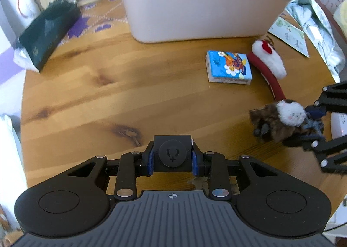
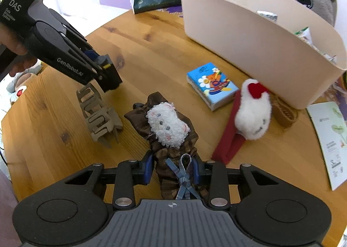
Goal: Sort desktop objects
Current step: 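Grasp the brown plush pouch with the right gripper and lift it, then carry the brown plush pouch over the basket and open the right gripper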
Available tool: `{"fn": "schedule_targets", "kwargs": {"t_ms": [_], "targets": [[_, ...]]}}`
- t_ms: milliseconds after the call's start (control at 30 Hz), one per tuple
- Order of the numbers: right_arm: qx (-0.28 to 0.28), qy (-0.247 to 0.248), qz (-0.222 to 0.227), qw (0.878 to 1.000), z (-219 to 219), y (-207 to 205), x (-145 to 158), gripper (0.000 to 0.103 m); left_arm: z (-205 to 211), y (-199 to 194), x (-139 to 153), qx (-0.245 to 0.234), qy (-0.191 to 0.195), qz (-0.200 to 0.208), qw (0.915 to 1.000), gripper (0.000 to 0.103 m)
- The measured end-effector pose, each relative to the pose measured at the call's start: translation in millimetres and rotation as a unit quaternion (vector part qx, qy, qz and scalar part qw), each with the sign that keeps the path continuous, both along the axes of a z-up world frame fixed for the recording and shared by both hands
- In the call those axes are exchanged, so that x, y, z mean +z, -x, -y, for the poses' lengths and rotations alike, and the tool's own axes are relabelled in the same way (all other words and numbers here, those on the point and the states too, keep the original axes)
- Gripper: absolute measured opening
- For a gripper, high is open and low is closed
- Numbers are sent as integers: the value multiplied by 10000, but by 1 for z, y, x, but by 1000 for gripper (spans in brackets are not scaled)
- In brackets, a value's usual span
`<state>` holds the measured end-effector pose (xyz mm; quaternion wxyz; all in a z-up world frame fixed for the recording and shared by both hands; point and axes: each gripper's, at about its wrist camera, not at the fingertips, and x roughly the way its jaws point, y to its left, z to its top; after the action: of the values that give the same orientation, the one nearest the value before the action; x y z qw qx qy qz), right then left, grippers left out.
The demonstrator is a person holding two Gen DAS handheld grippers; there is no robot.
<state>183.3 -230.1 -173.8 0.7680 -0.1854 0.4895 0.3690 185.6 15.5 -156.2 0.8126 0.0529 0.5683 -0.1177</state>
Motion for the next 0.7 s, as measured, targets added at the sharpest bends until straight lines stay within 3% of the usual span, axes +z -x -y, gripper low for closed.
{"fn": "schedule_targets", "kwargs": {"t_ms": [367, 700], "targets": [[-187, -17, 311, 9993, 21, -4, 36, 33, -12, -8, 27, -304, -181, 339, 9988, 32], [-656, -94, 719, 9952, 39, -34, 72, 33, -13, -31, 60, -525, -309, 800, 9949, 32]]}}
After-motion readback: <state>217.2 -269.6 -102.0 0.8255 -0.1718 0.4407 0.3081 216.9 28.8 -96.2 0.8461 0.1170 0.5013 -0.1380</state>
